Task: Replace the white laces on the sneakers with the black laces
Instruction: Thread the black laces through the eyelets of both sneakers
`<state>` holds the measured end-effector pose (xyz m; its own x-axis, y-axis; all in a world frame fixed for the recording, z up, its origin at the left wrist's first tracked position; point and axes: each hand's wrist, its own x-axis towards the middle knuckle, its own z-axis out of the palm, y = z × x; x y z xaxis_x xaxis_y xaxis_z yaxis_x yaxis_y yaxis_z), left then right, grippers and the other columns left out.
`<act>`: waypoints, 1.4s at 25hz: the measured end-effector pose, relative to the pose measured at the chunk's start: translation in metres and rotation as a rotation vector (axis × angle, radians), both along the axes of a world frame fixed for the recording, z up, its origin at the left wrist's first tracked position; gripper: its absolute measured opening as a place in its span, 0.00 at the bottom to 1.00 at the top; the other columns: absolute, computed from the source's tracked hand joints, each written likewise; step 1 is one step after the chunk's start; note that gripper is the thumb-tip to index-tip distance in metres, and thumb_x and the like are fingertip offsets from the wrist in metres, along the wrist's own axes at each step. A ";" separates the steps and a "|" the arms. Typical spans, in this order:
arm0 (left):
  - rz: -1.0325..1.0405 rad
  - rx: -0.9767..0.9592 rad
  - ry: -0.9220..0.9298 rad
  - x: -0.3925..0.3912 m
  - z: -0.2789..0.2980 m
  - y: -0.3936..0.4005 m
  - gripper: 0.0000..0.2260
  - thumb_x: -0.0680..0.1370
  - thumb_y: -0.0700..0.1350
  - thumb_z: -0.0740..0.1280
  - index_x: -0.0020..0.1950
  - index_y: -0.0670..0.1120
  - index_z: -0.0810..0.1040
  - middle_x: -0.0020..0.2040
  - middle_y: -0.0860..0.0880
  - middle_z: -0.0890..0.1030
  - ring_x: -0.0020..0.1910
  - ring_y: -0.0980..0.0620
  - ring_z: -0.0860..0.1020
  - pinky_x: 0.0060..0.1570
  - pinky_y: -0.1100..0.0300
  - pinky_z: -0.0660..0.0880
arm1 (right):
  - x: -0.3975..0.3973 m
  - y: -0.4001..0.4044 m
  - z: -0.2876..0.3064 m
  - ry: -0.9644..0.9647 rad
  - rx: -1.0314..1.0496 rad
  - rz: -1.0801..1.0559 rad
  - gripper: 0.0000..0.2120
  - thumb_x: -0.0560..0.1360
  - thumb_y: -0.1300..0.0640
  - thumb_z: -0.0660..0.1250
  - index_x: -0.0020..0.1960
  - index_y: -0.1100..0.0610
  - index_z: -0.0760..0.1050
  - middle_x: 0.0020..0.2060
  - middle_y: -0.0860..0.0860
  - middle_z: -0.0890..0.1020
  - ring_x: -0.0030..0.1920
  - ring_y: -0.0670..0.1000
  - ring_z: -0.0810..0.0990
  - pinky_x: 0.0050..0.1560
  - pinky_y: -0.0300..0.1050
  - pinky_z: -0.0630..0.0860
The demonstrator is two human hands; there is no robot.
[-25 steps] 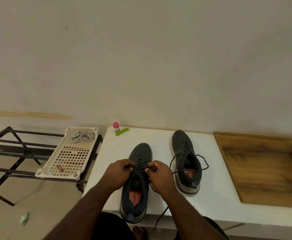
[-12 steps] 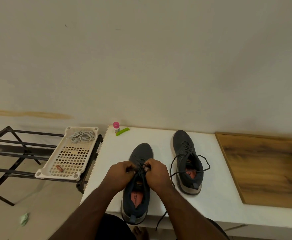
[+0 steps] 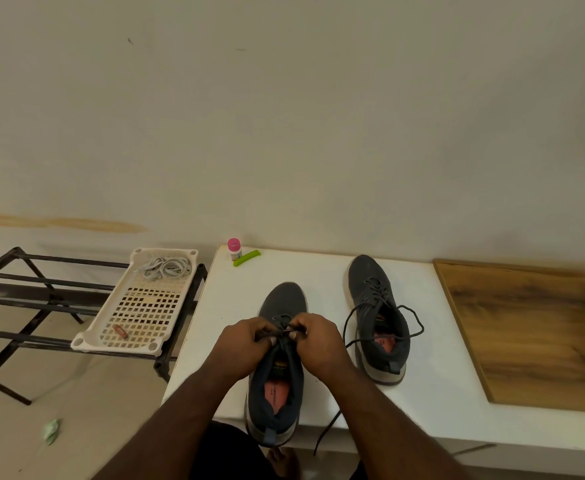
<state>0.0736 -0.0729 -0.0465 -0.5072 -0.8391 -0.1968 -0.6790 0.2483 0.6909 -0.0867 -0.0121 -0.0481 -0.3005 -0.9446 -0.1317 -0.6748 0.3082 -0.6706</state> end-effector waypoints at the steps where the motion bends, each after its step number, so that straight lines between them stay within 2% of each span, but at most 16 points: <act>1: 0.003 0.005 0.006 0.000 -0.001 0.001 0.06 0.79 0.46 0.67 0.54 0.52 0.82 0.49 0.55 0.83 0.48 0.58 0.80 0.44 0.71 0.71 | 0.000 0.001 -0.002 -0.004 -0.003 -0.022 0.04 0.78 0.61 0.66 0.48 0.55 0.80 0.43 0.48 0.82 0.45 0.48 0.79 0.51 0.46 0.78; 5: 0.046 0.022 0.024 0.000 -0.002 0.001 0.04 0.78 0.46 0.68 0.52 0.53 0.80 0.46 0.55 0.82 0.44 0.59 0.80 0.40 0.71 0.71 | 0.000 0.002 -0.004 -0.037 -0.015 -0.070 0.04 0.78 0.61 0.66 0.46 0.55 0.78 0.42 0.48 0.81 0.45 0.48 0.79 0.51 0.46 0.78; 8: 0.024 0.031 0.022 -0.001 -0.001 -0.001 0.06 0.78 0.46 0.67 0.54 0.53 0.80 0.47 0.54 0.83 0.45 0.58 0.80 0.41 0.71 0.71 | 0.000 0.002 -0.005 -0.089 -0.004 -0.107 0.05 0.78 0.61 0.66 0.45 0.54 0.77 0.41 0.48 0.81 0.44 0.49 0.80 0.52 0.49 0.80; 12: 0.000 0.024 0.035 -0.003 -0.001 -0.002 0.09 0.81 0.45 0.64 0.58 0.53 0.81 0.51 0.54 0.83 0.48 0.57 0.80 0.45 0.71 0.71 | -0.007 -0.002 -0.004 -0.281 0.012 -0.089 0.12 0.78 0.61 0.66 0.44 0.45 0.79 0.44 0.48 0.83 0.48 0.51 0.83 0.53 0.53 0.82; 14: -0.018 -0.005 0.021 -0.006 0.001 -0.004 0.09 0.81 0.44 0.64 0.57 0.52 0.82 0.51 0.53 0.83 0.47 0.55 0.80 0.46 0.70 0.71 | -0.009 -0.006 -0.002 -0.198 0.013 -0.023 0.10 0.78 0.62 0.66 0.49 0.49 0.82 0.45 0.47 0.83 0.48 0.50 0.82 0.55 0.49 0.81; 16: -0.039 -0.020 -0.001 -0.009 0.002 -0.007 0.08 0.81 0.44 0.64 0.55 0.50 0.83 0.50 0.51 0.84 0.47 0.54 0.81 0.47 0.68 0.72 | -0.007 -0.011 0.001 -0.050 0.026 0.035 0.08 0.78 0.62 0.66 0.50 0.54 0.83 0.43 0.48 0.82 0.46 0.49 0.80 0.53 0.44 0.79; 20: -0.070 -0.052 -0.011 -0.010 0.002 -0.008 0.06 0.81 0.43 0.63 0.52 0.49 0.80 0.45 0.51 0.82 0.44 0.53 0.79 0.41 0.72 0.68 | -0.001 -0.017 -0.003 0.086 0.059 0.052 0.06 0.77 0.63 0.62 0.47 0.57 0.77 0.43 0.52 0.80 0.44 0.52 0.79 0.51 0.50 0.78; 25: -0.052 -0.057 0.012 -0.009 0.000 -0.003 0.04 0.82 0.44 0.62 0.52 0.49 0.76 0.42 0.50 0.82 0.39 0.56 0.78 0.37 0.70 0.68 | -0.002 -0.013 -0.005 0.039 0.046 -0.019 0.06 0.79 0.64 0.60 0.44 0.56 0.72 0.41 0.51 0.76 0.41 0.49 0.73 0.43 0.41 0.70; 31: -0.040 -0.034 0.039 -0.006 0.000 -0.002 0.04 0.82 0.45 0.62 0.51 0.53 0.76 0.43 0.53 0.82 0.41 0.58 0.79 0.39 0.72 0.69 | -0.003 -0.011 -0.007 0.049 0.001 0.024 0.05 0.78 0.62 0.62 0.45 0.56 0.75 0.41 0.51 0.78 0.43 0.51 0.77 0.47 0.46 0.76; 35: -0.015 0.035 0.058 -0.005 -0.003 0.000 0.04 0.82 0.46 0.62 0.52 0.54 0.76 0.44 0.53 0.82 0.43 0.57 0.80 0.45 0.64 0.76 | -0.006 -0.004 -0.013 -0.196 0.024 -0.162 0.09 0.77 0.61 0.59 0.39 0.53 0.70 0.37 0.53 0.77 0.37 0.55 0.76 0.43 0.53 0.82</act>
